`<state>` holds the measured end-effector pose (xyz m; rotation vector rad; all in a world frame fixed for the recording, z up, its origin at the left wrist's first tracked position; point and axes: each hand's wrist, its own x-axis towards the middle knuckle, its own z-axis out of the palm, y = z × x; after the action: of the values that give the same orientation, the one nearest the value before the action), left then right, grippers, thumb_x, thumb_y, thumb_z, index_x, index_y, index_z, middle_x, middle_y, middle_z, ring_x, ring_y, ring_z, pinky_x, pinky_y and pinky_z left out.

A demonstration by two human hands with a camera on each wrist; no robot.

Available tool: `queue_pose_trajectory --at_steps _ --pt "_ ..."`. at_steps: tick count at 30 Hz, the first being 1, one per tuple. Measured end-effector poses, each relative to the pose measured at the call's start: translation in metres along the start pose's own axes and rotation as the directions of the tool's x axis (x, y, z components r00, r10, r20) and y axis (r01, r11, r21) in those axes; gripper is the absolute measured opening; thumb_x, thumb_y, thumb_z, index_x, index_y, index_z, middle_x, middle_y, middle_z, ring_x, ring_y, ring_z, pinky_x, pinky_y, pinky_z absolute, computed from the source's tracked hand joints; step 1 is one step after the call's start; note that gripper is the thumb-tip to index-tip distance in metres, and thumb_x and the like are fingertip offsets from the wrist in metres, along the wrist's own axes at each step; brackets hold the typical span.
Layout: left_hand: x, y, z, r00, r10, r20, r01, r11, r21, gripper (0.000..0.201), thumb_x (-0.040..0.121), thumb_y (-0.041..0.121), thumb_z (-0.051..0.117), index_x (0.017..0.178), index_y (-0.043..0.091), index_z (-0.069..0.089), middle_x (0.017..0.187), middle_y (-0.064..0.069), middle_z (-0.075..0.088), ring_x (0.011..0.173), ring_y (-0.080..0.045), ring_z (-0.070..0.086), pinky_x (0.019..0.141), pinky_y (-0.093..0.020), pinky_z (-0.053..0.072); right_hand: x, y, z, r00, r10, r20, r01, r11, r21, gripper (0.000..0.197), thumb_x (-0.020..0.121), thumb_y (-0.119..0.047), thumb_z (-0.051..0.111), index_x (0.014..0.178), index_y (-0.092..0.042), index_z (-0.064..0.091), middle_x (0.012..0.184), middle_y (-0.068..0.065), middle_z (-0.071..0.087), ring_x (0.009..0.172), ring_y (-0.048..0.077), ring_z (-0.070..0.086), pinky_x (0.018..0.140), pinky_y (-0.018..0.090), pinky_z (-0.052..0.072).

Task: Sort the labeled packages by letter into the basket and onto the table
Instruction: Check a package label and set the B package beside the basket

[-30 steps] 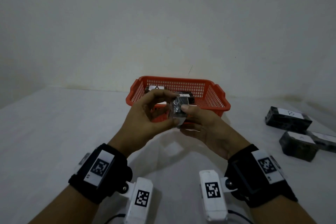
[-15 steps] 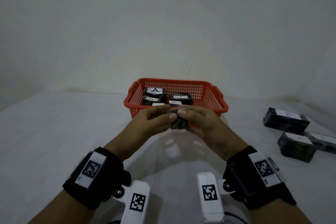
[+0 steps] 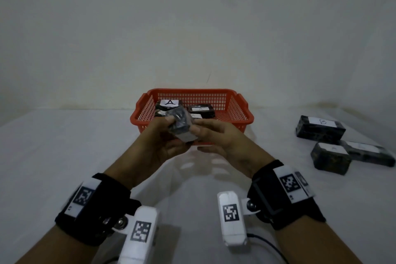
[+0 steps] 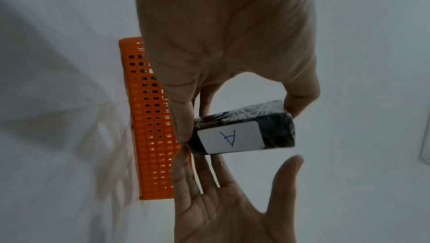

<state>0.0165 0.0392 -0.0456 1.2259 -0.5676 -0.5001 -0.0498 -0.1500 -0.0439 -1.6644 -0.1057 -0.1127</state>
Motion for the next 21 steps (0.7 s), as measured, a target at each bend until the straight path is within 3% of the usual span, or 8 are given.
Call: queue_pose_trajectory --at_steps 4,6,8,11,14,16,19,21 --pt "-0.002 0.003 0.000 0.992 -0.123 0.015 0.123 0.967 -0.225 0.077 0.084 0.053 0.055 0.140 0.001 0.050 0.133 -0.028 0.063 0.122 -0.040 0.064 0.105 -0.045 0.049 0.000 0.005 -0.008 0.998 -0.008 -0.063 0.001 0.994 -0.107 0.041 0.090 -0.019 0.078 0.129 -0.021 0.067 0.120 -0.004 0.075 0.109 0.009 0.072 0.091 0.024 0.057" --pt "-0.002 0.001 0.001 0.984 -0.162 0.079 0.179 0.930 -0.322 0.082 0.087 0.057 0.050 0.142 -0.004 0.046 0.138 -0.030 0.058 0.127 -0.045 0.058 0.110 -0.048 0.040 0.002 0.008 -0.010 0.990 -0.030 -0.139 0.008 0.988 -0.155 0.037 0.094 -0.014 0.074 0.130 -0.013 0.067 0.122 0.004 0.075 0.112 0.016 0.071 0.095 0.027 0.058" --pt "-0.001 0.000 -0.001 0.981 -0.175 0.078 0.192 0.910 -0.368 0.077 0.093 0.057 0.042 0.142 -0.001 0.046 0.139 -0.031 0.057 0.127 -0.048 0.057 0.109 -0.052 0.040 0.004 0.010 -0.010 0.978 -0.024 -0.206 0.003 0.995 -0.101 0.032 0.094 -0.011 0.074 0.125 -0.007 0.068 0.121 0.011 0.074 0.113 0.024 0.072 0.100 0.035 0.058" --pt "0.004 -0.001 -0.002 0.993 -0.093 -0.076 0.069 0.961 -0.269 0.051 0.101 0.039 0.036 0.140 0.009 0.052 0.132 -0.026 0.064 0.119 -0.043 0.065 0.101 -0.054 0.049 0.007 0.010 -0.013 0.959 0.000 -0.282 0.012 0.999 0.040 0.021 0.093 -0.011 0.075 0.114 -0.006 0.070 0.121 0.018 0.073 0.115 0.033 0.071 0.103 0.048 0.057" --pt "0.010 -0.003 -0.002 0.973 0.045 -0.226 -0.068 0.993 -0.093 0.031 0.106 0.017 0.037 0.127 0.014 0.059 0.121 -0.018 0.072 0.109 -0.034 0.072 0.089 -0.044 0.061 0.009 0.008 -0.020 0.946 0.004 -0.323 0.041 0.991 0.131 0.019 0.093 -0.011 0.074 0.110 -0.003 0.070 0.121 0.023 0.072 0.113 0.036 0.072 0.100 0.054 0.058" --pt "0.012 -0.004 0.001 0.971 0.109 -0.215 -0.107 0.994 0.022 0.028 0.107 0.019 0.041 0.128 0.013 0.060 0.119 -0.015 0.074 0.108 -0.030 0.073 0.087 -0.041 0.062 0.009 0.007 -0.022 0.937 0.007 -0.350 0.052 0.986 0.160 0.022 0.094 -0.011 0.074 0.112 0.002 0.069 0.120 0.024 0.072 0.112 0.037 0.072 0.100 0.054 0.058" --pt "0.013 -0.006 0.010 0.963 0.180 -0.202 -0.133 0.965 0.228 0.029 0.103 0.024 0.052 0.126 0.012 0.065 0.116 -0.008 0.075 0.109 -0.025 0.073 0.094 -0.045 0.059 0.007 0.007 -0.026 0.929 0.036 -0.367 0.045 0.976 0.211 0.028 0.096 -0.010 0.070 0.117 0.009 0.068 0.119 0.027 0.073 0.109 0.036 0.073 0.099 0.048 0.059" --pt "0.015 -0.009 0.014 0.961 0.179 -0.212 -0.125 0.961 0.246 0.030 0.101 0.022 0.055 0.127 0.011 0.065 0.117 -0.008 0.074 0.109 -0.024 0.073 0.096 -0.048 0.057 0.003 0.006 -0.031 0.929 0.068 -0.363 0.027 0.968 0.251 0.030 0.097 -0.009 0.069 0.118 0.012 0.068 0.120 0.029 0.072 0.103 0.033 0.072 0.093 0.041 0.062"
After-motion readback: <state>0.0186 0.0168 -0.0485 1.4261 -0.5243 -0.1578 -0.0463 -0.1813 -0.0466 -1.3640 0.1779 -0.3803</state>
